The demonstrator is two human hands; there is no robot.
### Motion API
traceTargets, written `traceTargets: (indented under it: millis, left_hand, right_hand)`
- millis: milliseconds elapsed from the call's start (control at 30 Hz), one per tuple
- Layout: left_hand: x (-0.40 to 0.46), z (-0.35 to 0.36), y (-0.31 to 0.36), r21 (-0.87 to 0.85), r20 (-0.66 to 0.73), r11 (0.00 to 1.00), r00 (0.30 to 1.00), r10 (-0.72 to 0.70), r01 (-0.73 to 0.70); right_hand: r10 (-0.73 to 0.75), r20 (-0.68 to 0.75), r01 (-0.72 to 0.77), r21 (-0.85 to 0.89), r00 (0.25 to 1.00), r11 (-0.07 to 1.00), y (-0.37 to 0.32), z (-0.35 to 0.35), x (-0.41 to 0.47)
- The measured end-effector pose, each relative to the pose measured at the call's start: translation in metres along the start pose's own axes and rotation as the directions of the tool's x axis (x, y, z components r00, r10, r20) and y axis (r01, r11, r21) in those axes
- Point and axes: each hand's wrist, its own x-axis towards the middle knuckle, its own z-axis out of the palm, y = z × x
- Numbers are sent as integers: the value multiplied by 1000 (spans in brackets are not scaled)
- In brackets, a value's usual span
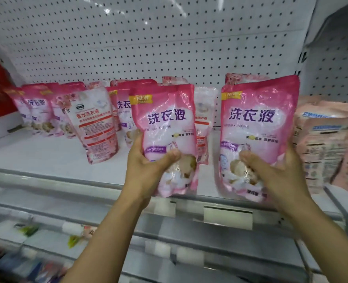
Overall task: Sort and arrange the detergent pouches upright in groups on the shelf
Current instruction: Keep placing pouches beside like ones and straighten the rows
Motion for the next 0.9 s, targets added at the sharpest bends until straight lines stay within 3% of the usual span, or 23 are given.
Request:
traceTargets:
  millis: [200,433,567,900]
  left_hand:
    - [-84,17,7,-89,-131,995,990,-53,41]
    - [-174,10,5,-102,-252,989,959,-131,108]
    - [-208,-17,5,-165,-316,975,929,-192,146]
    - [-221,-158,14,-151,-454,982,875,-168,110]
  right_hand:
    - [-13,152,4,59,988,998,-22,-27,-34]
    - [105,327,-132,62,939,989,-14,-32,-85]
    - [164,371,-221,118,914,968,-10,-4,-113]
    - [64,545,-210,209,836,955,-30,134,-154]
